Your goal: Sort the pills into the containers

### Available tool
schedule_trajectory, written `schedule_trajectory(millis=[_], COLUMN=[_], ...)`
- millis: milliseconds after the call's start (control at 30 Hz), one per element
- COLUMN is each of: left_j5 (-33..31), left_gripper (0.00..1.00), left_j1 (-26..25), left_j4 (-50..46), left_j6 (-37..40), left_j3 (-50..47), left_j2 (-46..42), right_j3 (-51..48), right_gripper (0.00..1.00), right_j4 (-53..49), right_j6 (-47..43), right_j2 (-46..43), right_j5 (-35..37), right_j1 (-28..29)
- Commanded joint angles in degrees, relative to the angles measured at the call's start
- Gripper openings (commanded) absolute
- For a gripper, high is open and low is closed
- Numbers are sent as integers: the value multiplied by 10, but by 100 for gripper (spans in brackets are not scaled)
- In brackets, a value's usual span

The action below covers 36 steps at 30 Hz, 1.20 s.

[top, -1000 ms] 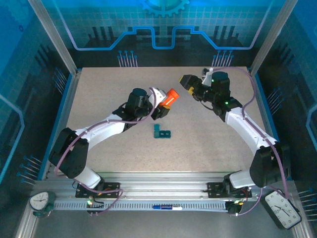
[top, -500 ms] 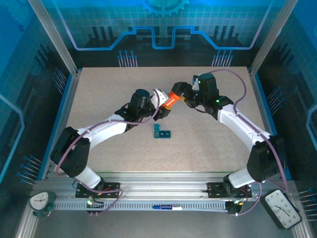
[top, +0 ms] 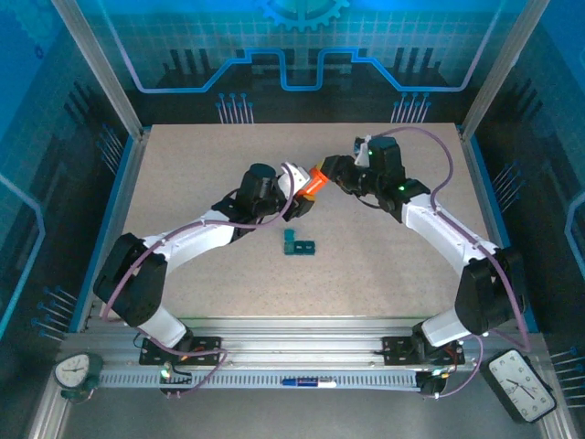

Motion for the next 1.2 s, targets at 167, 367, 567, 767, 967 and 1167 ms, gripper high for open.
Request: schedule_trajectory(millis=[167, 367, 567, 767, 967, 1167], left_j5=[161, 119, 43, 12, 6, 2], left_gripper=[0, 0, 0, 0, 0, 0], left_j1=[27, 25, 10, -5, -16, -22], left_j4=[16, -1, -15, -19, -22, -23], left_j6=[-75, -52, 1, 34, 42, 44], left_j3=[7, 8, 11, 14, 22, 26], left_j2=[-40, -37, -28, -16, -8, -5], right_j3=[-77, -74, -47, -10, 12, 22], right_gripper=[50, 76, 79, 84, 84, 82], right_j4=[267, 212, 30, -22, -23, -34], right_j6=[-101, -30, 66, 81, 81, 75], right_j2=[17, -18, -47, -35, -9, -1], right_j5=[-177, -107, 12, 44, 44, 41], right_j1=[-54, -62, -60, -33, -3, 13])
